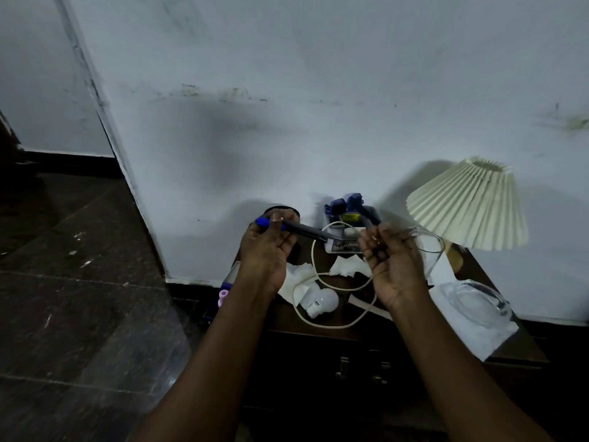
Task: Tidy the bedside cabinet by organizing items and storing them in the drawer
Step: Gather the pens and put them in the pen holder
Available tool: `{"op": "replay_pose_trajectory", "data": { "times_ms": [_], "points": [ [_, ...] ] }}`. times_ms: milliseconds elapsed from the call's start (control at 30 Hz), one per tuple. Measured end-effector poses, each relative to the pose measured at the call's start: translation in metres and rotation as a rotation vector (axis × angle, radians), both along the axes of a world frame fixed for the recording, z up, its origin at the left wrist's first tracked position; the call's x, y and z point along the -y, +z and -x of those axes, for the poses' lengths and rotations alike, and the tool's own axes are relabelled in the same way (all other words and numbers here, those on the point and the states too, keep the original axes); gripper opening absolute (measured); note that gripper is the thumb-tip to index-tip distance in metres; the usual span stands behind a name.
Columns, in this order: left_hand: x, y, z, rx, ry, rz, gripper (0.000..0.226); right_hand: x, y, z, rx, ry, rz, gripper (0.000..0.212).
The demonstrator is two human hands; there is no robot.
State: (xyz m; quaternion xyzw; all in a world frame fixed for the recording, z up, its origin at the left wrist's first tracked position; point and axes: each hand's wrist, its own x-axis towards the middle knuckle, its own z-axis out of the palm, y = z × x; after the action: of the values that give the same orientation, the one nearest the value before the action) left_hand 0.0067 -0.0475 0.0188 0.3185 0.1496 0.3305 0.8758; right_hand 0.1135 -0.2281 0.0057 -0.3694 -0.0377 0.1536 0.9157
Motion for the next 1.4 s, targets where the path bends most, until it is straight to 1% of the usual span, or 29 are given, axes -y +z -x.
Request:
{"op": "replay_pose_trajectory", "data": {
  "times_ms": [67,133,167,267,367,533,633,700,767,833,900,967,1100,1133,1167,1200,1267,1300,1333,1400],
  "points": [
    [0.007,-0.001,-0.003,-0.018,-0.076,-0.032,0.015,-0.008,-0.002,0.010,0.153,0.016,0.165,0.015],
    [0.015,-0.002,-0.006,-0.025,-0.111,-0.023,0.011,-0.014,-0.005,0.017,0.311,0.008,0.318,0.014],
    [0.018,-0.002,-0.007,-0.029,-0.109,-0.016,0.008,-0.016,-0.007,0.018,0.359,0.011,0.371,0.011],
    [0.020,-0.004,-0.008,-0.018,-0.061,-0.002,0.007,-0.014,-0.008,0.020,0.392,0.090,0.444,0.002],
    [0.018,-0.005,-0.005,-0.008,-0.021,0.001,0.011,-0.009,-0.005,0.020,0.457,0.176,0.501,0.008],
    [0.026,-0.005,-0.006,-0.038,0.008,-0.008,0.011,-0.010,-0.006,0.023,0.569,0.097,0.634,0.011],
    [0.026,-0.005,-0.008,-0.047,0.044,0.008,0.014,-0.010,-0.006,0.022,0.675,0.127,0.708,0.023],
    [0.026,-0.006,-0.009,-0.045,0.033,-0.009,0.017,-0.012,-0.008,0.021,0.712,0.105,0.742,0.027],
    [0.028,-0.006,-0.008,-0.043,-0.026,-0.026,0.023,-0.014,-0.009,0.022,0.707,0.112,0.730,0.024],
    [0.028,-0.006,-0.007,-0.033,-0.099,-0.036,0.029,-0.016,-0.009,0.025,0.630,0.175,0.664,0.019],
    [0.026,-0.007,-0.005,-0.028,-0.164,-0.071,0.028,-0.019,-0.009,0.027,0.517,0.241,0.588,0.014],
    [0.026,-0.008,-0.004,-0.039,-0.202,-0.135,0.023,-0.022,-0.011,0.028,0.457,0.276,0.562,0.011],
    [0.026,-0.006,-0.001,-0.061,-0.140,-0.198,0.013,-0.024,-0.008,0.023,0.469,0.366,0.594,0.005],
    [0.022,-0.004,0.001,-0.063,-0.105,-0.188,0.011,-0.024,-0.005,0.019,0.473,0.385,0.612,0.008],
    [0.016,-0.002,0.002,-0.069,-0.051,-0.167,0.010,-0.023,-0.003,0.012,0.513,0.360,0.679,0.013],
    [0.008,0.000,0.004,-0.080,0.017,-0.130,0.010,-0.023,0.000,0.003,0.612,0.282,0.815,0.017],
    [-0.009,0.001,0.008,-0.102,0.155,-0.046,0.008,-0.026,0.005,-0.014,0.879,0.048,1.188,0.020],
    [-0.016,0.001,0.010,-0.099,0.207,-0.016,0.008,-0.030,0.007,-0.018,0.970,-0.010,1.307,0.019],
    [-0.022,0.000,0.012,-0.090,0.241,0.005,0.008,-0.037,0.008,-0.018,1.029,0.021,1.347,0.018],
    [-0.028,-0.003,0.013,-0.077,0.267,0.035,0.008,-0.054,0.007,-0.009,1.121,0.259,1.291,0.028]
  ]
}}
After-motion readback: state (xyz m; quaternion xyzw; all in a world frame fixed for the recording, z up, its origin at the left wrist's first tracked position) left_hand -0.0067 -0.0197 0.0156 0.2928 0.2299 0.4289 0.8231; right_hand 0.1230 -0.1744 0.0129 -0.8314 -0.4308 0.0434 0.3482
